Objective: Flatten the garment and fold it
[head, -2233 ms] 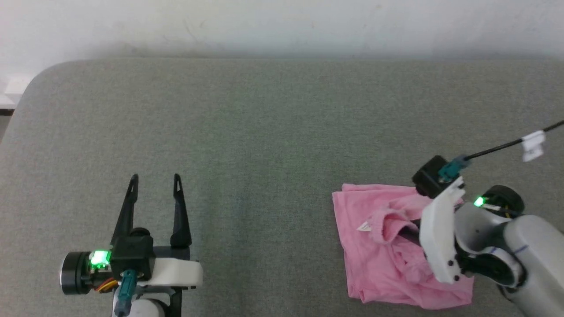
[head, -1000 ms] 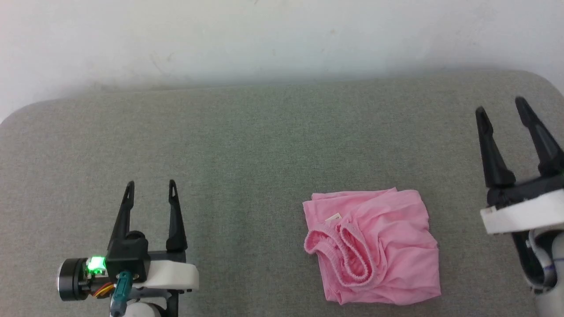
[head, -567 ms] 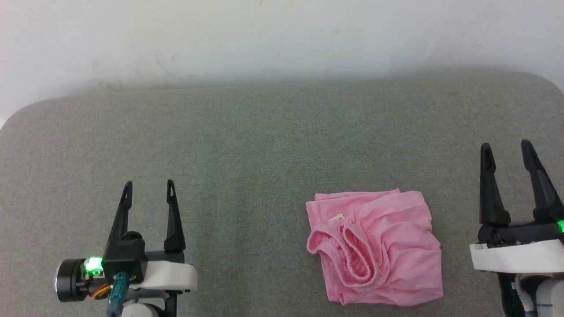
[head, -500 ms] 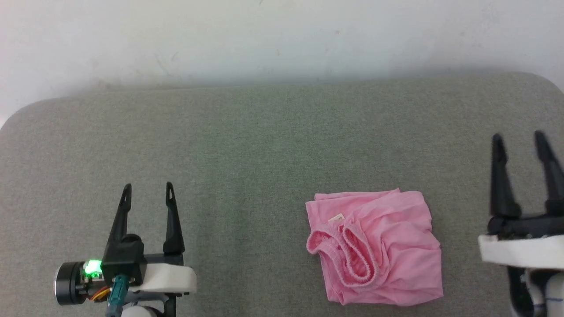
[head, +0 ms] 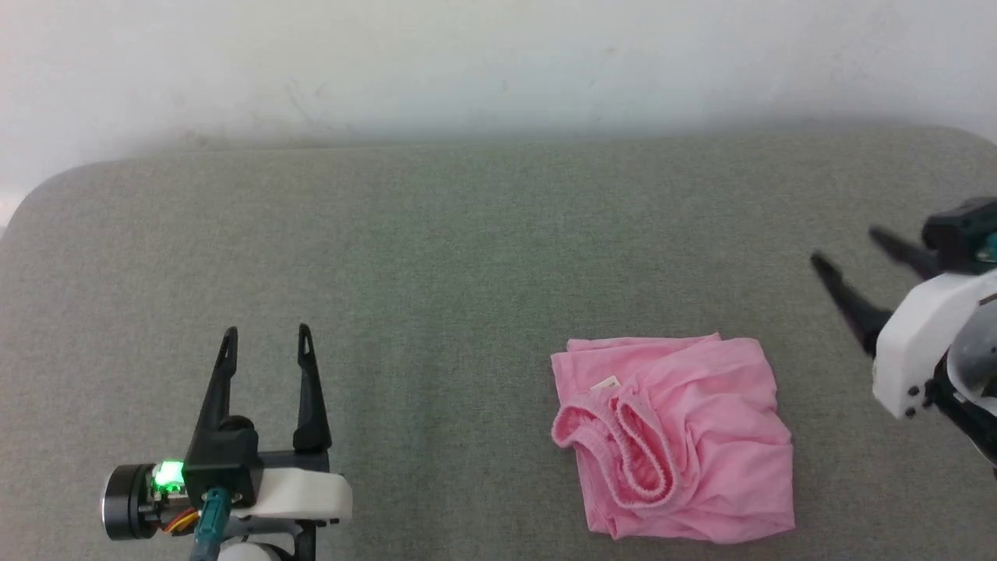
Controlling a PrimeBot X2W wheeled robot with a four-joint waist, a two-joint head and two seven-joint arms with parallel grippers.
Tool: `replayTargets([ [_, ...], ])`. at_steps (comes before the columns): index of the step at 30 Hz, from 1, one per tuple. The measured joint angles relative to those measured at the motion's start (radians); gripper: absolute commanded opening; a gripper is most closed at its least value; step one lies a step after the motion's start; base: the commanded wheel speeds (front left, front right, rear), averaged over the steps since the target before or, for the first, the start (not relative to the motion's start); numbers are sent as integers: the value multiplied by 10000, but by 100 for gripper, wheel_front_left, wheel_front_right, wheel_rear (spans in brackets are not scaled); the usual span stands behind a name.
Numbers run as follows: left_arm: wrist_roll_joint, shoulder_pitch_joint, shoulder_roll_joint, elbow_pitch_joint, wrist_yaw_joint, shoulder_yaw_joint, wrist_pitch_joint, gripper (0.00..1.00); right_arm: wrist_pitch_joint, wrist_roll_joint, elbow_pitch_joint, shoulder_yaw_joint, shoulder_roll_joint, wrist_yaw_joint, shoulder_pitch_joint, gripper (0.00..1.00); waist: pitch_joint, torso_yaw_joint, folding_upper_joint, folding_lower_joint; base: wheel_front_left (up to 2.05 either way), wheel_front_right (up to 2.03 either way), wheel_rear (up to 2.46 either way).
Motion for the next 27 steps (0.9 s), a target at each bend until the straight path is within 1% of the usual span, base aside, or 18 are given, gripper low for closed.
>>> replayTargets([
  [2,0,-3,-21,0,-2,-17,0,100,1530,1016,240,736,-598,0,-138,100,71,65,0,0,0,0,0],
  [4,2,-12,-36,0,-2,-31,0,100,2765,2002,334,1438,-1060,0,-137,100,158,125,0,0,0,0,0],
  [6,4,-34,-67,0,-2,-44,0,100,3557,2824,527,1816,-1294,0,-152,100,267,176,0,0,0,0,0],
  [8,13,-38,-90,17,-2,-73,0,100,4115,3252,826,2280,-1488,-4,-155,100,385,218,0,0,0,0,0],
  [11,15,-94,-151,15,-10,-117,0,100,4266,3720,1490,2568,-1327,-8,-163,100,574,277,0,0,0,0,0],
  [16,15,-327,-192,25,-19,-151,0,100,3708,3875,2880,3089,-562,-12,-231,100,870,381,0,0,0,0,0],
  [18,15,-402,-198,52,-86,-169,0,100,3463,3877,3124,3405,-506,-12,-317,100,957,434,0,-1,0,0,0],
  [21,19,-480,-198,52,-86,-163,0,100,2934,3900,3335,3875,-608,-12,-485,100,1023,496,0,-1,0,0,0],
  [23,52,-478,-173,59,-86,-153,0,100,2449,3896,3434,4138,-662,-12,-601,0,1024,462,0,-2,0,0,0],
  [27,151,-464,-163,90,-82,-153,0,100,1423,3793,3405,4681,-704,-4,-964,0,959,255,0,1,0,0,0],
])
